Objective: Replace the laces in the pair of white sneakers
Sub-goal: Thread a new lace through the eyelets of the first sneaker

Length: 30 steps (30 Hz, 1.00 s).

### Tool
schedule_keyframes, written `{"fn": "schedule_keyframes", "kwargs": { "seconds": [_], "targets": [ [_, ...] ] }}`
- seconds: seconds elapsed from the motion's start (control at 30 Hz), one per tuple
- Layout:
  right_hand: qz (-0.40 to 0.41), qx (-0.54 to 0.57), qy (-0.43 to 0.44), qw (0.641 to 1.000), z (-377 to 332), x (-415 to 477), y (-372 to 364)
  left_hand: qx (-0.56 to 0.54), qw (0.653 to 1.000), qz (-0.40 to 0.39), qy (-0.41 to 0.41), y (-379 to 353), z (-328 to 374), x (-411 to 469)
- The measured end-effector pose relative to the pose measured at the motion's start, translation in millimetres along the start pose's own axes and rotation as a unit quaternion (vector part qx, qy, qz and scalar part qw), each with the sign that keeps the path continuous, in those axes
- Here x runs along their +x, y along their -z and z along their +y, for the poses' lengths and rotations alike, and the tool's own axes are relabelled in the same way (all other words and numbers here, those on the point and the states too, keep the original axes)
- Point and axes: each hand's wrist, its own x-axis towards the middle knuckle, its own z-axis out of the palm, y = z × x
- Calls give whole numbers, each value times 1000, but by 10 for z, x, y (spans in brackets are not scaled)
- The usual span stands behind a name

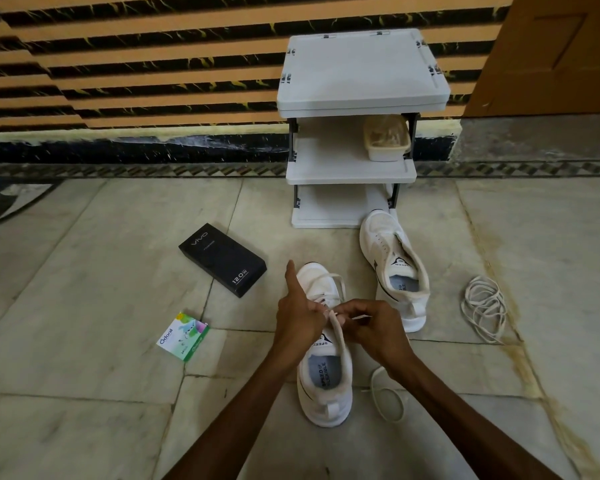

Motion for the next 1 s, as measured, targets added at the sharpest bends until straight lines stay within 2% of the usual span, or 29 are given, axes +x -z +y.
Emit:
{"fn": "schedule_keyframes", "kwargs": {
  "seconds": [0.13,0.27,0.37,0.43,0.47,0.53,0.57,0.6,0.63,0.67,0.7,0.73,0.77,0.8,0.83,0.9,1.0],
  "targets": [
    [43,20,-25,999,39,50,-41,-23,999,-31,-29,-20,-49,17],
    [66,-32,-27,997,-64,104,-39,-15,996,-77,-48,-1,-100,51],
    [176,-123,40,976,-380,174,142,-31,995,-83,-35,40,-144,115],
    [265,-67,97,957,-665,220,349,-41,995,-87,-27,56,-151,135],
    [272,22,112,955,-809,228,445,-39,995,-89,-25,61,-155,129],
    [193,244,105,945,-1030,239,554,-34,995,-93,-25,57,-151,120],
    [132,313,84,937,-1074,248,537,-35,995,-93,-25,54,-157,123],
    [81,313,45,945,-1078,251,486,-35,995,-91,-25,55,-156,120],
    [43,247,-8,968,-1014,258,413,-34,995,-90,-28,53,-158,118],
    [14,108,-55,993,-905,271,343,-35,995,-89,-31,47,-149,114],
    [-21,-89,-75,993,-738,280,275,-38,995,-89,-32,44,-156,116],
    [-63,-278,-68,956,-554,278,218,-43,995,-88,-32,42,-158,119],
    [-104,-409,-42,905,-378,259,164,-47,995,-85,-32,47,-169,120],
    [-136,-476,-22,869,-256,231,134,-49,995,-83,-33,49,-176,121],
    [-152,-493,-10,857,-193,215,136,-49,995,-82,-34,48,-184,123],
    [-152,-433,26,888,-236,218,176,-53,994,-83,-39,50,-188,125],
    [-103,-180,78,975,-655,210,297,-68,993,-86,-36,48,-173,109]
  ]
}}
